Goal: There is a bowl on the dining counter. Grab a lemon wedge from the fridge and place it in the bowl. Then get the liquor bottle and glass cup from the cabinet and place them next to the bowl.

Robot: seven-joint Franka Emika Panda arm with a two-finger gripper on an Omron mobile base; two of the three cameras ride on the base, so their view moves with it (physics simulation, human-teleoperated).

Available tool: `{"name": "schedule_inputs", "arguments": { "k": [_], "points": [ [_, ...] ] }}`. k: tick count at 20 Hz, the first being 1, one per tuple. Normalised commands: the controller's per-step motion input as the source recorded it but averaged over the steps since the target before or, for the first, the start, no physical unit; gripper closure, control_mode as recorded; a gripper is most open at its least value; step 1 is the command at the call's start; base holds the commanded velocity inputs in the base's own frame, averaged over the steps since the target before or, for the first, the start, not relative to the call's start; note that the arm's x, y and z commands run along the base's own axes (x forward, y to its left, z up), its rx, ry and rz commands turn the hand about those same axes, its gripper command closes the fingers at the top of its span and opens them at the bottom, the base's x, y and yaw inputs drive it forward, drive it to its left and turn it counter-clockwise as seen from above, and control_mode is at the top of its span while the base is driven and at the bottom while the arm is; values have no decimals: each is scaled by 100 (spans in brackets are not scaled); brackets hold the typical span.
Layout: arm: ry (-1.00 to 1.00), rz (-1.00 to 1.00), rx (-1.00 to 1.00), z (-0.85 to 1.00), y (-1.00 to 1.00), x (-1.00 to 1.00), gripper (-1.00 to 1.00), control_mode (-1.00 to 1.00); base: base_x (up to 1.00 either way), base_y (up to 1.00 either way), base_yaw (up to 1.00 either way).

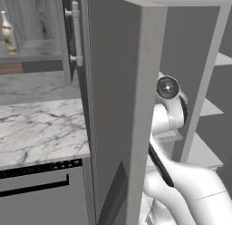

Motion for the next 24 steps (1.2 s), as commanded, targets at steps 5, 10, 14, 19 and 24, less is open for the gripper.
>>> {"name": "schedule_inputs", "arguments": {
  "k": [5,10,14,19,24],
  "points": [
    [-13,0,0,11,-5,-70,100,-100,0,0,0],
    [-5,0,0,6,-11,-74,100,-100,0,0,0],
    [-1,0,0,18,-12,-73,100,-100,0,0,0],
    [1,0,1,26,-4,-57,100,-100,0,0,0],
    [3,0,0,8,-2,-43,100,-100,0,0,0]
  ]
}}
